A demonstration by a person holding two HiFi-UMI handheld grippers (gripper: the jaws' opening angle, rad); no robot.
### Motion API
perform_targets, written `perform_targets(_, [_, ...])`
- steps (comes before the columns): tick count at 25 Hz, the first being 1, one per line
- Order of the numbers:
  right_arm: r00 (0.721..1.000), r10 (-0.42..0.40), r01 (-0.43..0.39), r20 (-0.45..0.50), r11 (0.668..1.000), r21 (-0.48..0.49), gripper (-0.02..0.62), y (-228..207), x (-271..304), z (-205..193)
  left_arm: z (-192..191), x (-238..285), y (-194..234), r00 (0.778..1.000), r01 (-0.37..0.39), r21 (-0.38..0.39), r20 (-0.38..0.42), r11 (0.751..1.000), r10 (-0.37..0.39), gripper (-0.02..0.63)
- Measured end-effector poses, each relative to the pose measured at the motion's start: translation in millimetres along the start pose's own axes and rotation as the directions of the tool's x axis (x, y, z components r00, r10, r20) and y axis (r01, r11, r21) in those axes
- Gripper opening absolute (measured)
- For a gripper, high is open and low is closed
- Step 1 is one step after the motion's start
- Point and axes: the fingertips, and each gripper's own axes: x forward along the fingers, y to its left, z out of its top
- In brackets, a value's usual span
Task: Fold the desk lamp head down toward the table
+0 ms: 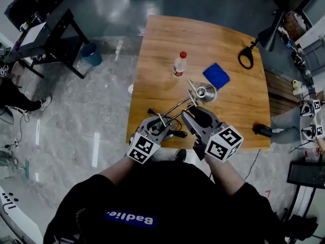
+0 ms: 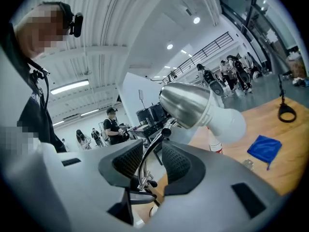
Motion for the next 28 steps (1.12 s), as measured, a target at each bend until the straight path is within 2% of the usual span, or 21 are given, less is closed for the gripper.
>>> perform_targets(3, [1.0, 0.009, -0.009, 0.011, 0.999, 0.033, 0.124, -2, 3, 2, 0, 2, -1, 1.0, -0.002, 0.011, -0.007, 1.0, 0.002, 0.144])
perform_targets(7, [0.998, 0.039, -0.042, 0.038, 0.995, 0.086, 0.09, -3, 3, 4, -2, 4, 1, 1.0, -0.004, 0.009, -0.021, 1.0, 0.004, 0.13])
perform_targets(14, [0.993, 0.083, -0.093, 0.078, 0.988, 0.127, 0.072, -3, 3, 5, -3, 4, 2, 1.0, -0.001, 0.012, -0.016, 1.0, 0.001, 0.129])
perform_targets(24, [0.99, 0.075, -0.107, 0.122, 0.954, 0.28, 0.06, -16, -1, -1, -5, 3, 2, 1.0, -0.004, 0.026, -0.023, 1.0, 0.004, 0.126])
perform_targets(28, [0.987, 0.088, -0.125, 0.138, 0.949, 0.288, 0.06, -17, -1, -2, -5, 3, 1, 1.0, -0.005, 0.024, -0.019, 1.0, 0.005, 0.126])
